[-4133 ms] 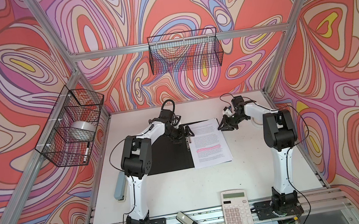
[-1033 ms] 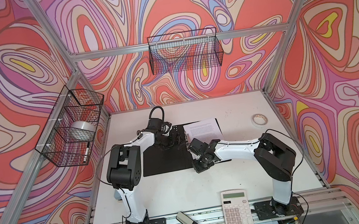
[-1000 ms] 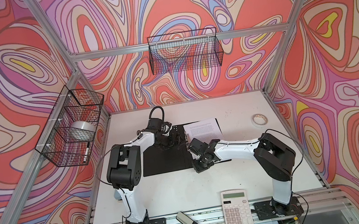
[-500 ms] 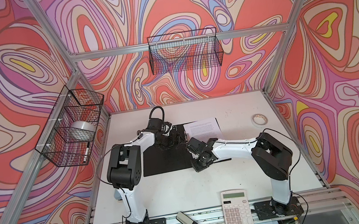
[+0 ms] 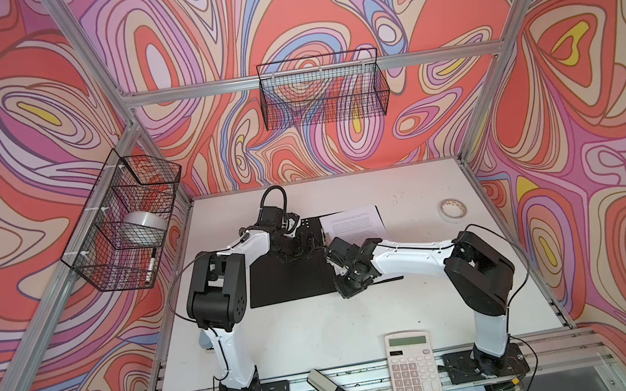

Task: Put the files into the folder

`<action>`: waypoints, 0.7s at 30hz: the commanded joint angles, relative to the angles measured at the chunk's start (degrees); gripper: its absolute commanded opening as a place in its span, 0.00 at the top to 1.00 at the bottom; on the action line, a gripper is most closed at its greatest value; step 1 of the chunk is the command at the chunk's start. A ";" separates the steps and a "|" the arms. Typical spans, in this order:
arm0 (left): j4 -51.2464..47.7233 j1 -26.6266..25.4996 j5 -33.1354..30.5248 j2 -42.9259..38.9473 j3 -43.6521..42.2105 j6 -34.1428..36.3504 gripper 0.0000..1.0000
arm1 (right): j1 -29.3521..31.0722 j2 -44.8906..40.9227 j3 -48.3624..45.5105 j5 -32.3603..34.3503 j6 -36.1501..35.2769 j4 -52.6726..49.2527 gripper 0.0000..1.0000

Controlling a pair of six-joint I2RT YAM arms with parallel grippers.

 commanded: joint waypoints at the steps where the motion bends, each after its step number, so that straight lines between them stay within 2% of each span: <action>1: -1.90 0.40 0.34 -0.71 1.77 0.74 0.01 | -3.50 -6.54 1.42 -1.02 -0.12 -1.38 0.75; 4: -1.80 0.40 0.50 -0.89 2.09 0.44 0.00 | -10.20 -10.48 0.13 -3.88 0.97 0.06 0.71; 9: -1.93 0.40 0.63 -0.81 2.79 -0.13 0.00 | -21.84 -10.12 -0.43 -4.43 2.32 -2.80 0.67; 12: -1.90 0.31 0.89 -0.54 2.75 -0.55 0.00 | -27.98 -10.12 -2.86 -7.57 3.93 -0.13 0.66; 18: -2.06 -0.37 1.71 0.36 2.66 -1.00 0.00 | -35.19 -8.29 -6.86 -12.19 5.63 3.94 0.64; 21: -2.33 -0.83 2.49 0.42 2.48 -0.95 0.00 | -36.43 -7.44 -7.78 -11.00 5.46 3.93 0.64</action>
